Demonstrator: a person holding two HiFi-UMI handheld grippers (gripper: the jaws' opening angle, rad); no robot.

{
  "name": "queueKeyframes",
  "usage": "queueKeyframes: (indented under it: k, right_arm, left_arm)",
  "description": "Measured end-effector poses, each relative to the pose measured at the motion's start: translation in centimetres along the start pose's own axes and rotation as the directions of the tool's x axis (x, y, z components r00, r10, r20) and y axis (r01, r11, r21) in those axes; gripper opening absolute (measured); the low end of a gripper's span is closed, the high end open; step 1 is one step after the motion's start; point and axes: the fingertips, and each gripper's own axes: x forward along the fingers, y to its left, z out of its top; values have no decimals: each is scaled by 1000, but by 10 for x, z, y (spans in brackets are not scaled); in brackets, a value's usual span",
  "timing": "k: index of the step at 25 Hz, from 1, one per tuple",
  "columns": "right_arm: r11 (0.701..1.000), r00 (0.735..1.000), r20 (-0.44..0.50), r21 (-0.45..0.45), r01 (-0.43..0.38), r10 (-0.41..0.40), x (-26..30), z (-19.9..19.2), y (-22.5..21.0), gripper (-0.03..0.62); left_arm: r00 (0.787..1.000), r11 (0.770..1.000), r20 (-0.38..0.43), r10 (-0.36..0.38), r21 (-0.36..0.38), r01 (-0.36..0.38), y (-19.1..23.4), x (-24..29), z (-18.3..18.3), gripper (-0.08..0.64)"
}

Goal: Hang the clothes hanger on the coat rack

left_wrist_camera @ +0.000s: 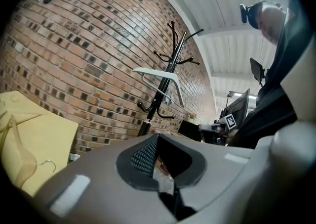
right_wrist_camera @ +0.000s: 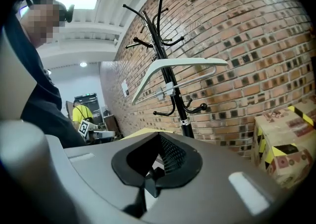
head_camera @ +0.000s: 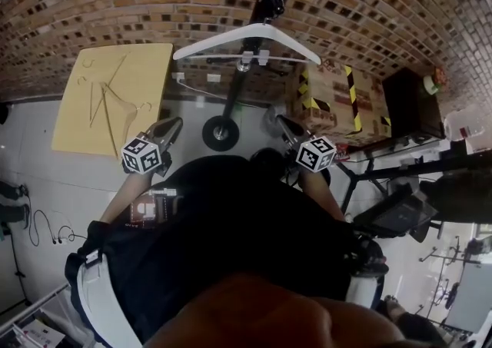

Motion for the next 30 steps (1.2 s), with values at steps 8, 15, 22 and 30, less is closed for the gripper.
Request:
queueKeyframes:
  k: [8,15,22,30]
  right_arm:
    - [1000,1000,-23,-16,15,-15,-1,-11,0,12]
    - [999,999,-35,-25,33,-34,-4,-16,0,12]
    - [999,999,-33,-29,36,-37,-6,-16,1,12]
    - [999,999,-35,-39,30,-31,-9,-17,3,11]
  left_arm:
    - [999,1000,32,-17,17,17,-4,1,18,2]
    - [999,999,28,-25,32,24,-7,1,21,2]
    - [999,999,32,-34,40,33,-11,1,24,2]
    - [999,999,35,-32,45,30,-15,-2,25,2]
